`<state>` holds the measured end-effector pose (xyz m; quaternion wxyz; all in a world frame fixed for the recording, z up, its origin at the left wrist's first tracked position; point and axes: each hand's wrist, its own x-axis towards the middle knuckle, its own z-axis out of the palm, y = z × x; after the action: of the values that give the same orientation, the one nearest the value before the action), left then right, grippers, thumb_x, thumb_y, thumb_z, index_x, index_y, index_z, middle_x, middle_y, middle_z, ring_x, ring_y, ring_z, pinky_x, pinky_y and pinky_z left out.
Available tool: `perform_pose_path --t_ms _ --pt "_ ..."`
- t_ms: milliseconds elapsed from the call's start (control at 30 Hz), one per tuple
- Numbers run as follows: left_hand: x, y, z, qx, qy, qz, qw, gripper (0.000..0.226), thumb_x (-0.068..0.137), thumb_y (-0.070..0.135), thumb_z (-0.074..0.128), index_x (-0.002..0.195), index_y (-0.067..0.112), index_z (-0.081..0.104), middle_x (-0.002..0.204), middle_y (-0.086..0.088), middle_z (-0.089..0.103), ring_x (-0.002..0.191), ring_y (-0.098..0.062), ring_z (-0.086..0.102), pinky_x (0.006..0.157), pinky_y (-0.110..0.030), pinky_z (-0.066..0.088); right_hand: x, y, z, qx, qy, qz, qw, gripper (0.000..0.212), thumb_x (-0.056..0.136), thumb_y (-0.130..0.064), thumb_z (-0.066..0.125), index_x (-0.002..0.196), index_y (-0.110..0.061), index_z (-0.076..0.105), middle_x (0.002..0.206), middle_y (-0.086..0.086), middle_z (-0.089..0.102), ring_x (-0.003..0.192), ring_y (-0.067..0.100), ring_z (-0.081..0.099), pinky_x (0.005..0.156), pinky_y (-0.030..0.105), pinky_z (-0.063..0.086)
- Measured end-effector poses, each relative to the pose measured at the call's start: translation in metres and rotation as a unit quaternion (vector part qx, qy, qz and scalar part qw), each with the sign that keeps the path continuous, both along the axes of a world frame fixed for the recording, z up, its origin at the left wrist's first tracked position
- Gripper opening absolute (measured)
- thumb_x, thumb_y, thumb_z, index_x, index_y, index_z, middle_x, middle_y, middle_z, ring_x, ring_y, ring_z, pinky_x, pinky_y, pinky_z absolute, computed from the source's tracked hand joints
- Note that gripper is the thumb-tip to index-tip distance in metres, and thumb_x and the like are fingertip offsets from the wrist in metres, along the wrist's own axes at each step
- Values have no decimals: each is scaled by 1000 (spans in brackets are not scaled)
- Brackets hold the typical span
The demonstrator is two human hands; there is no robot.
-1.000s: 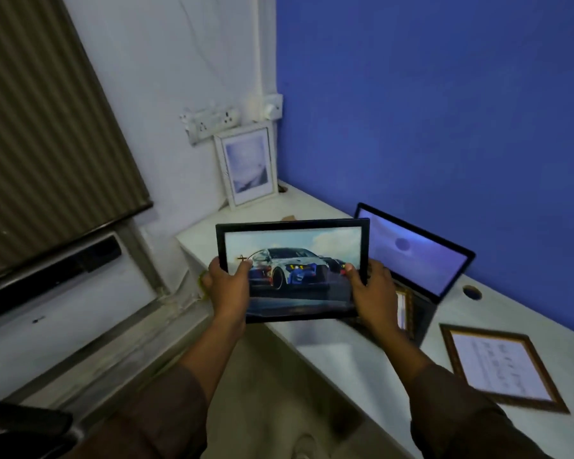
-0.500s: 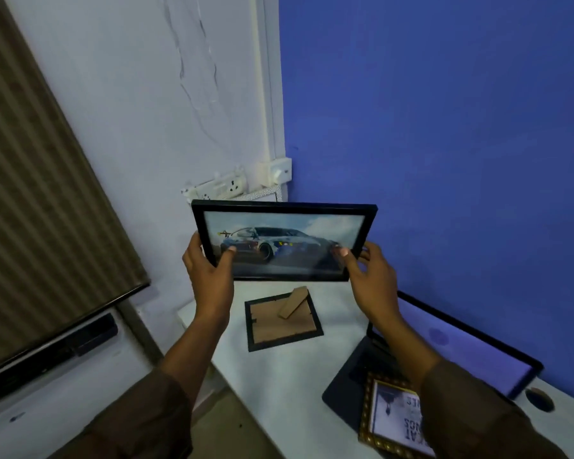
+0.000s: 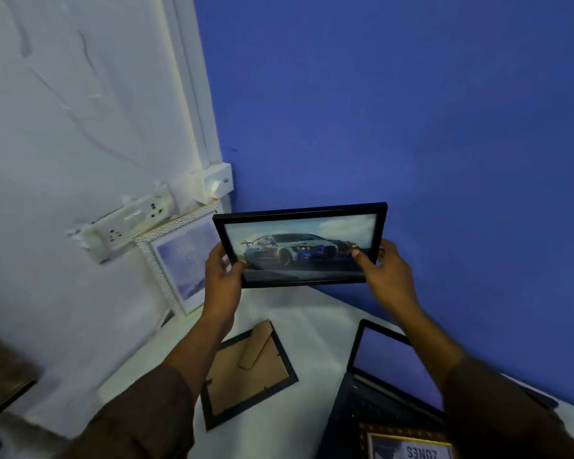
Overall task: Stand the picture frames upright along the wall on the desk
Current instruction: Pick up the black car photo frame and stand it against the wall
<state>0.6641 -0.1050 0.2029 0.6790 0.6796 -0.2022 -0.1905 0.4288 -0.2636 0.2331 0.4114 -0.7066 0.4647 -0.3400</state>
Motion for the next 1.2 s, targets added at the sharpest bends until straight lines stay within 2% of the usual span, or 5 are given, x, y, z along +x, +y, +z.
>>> perform_pose_path --t_ms 300,433,767,1033,1200 --pt "89 -123 -71 89 25 -161 983 39 89 2 59 126 12 66 122 -11 72 112 -32 68 100 -57 54 44 -85 -54 172 104 -143 969 44 92 -43 69 100 0 71 97 16 70 80 24 59 58 30 44" --pt "111 -158 -106 132 53 -226 964 40 87 5 60 124 16 69 121 -7 73 110 -28 69 99 -54 56 52 -102 -86 243 100 -192 945 46 90 -40 72 110 2 70 102 13 67 85 23 59 72 31 49" --pt "125 -210 -152 213 88 -330 916 40 95 16 61 134 24 59 129 -4 68 116 -25 64 103 -48 52 55 -131 -143 361 79 -269 889 47 84 -33 78 116 0 67 116 16 71 107 33 68 73 35 51" --pt "122 -222 -156 208 94 -346 910 51 98 17 61 147 25 47 140 0 57 127 -23 55 110 -45 46 57 -132 -157 374 97 -267 883 44 88 -33 75 117 -1 66 115 15 70 99 30 67 65 32 46" --pt "115 -225 -161 214 119 -327 913 60 99 19 61 154 21 36 149 -3 48 133 -24 49 99 -30 40 54 -128 -161 356 100 -264 891 48 83 -41 76 114 -5 69 114 15 73 105 33 68 76 36 51"
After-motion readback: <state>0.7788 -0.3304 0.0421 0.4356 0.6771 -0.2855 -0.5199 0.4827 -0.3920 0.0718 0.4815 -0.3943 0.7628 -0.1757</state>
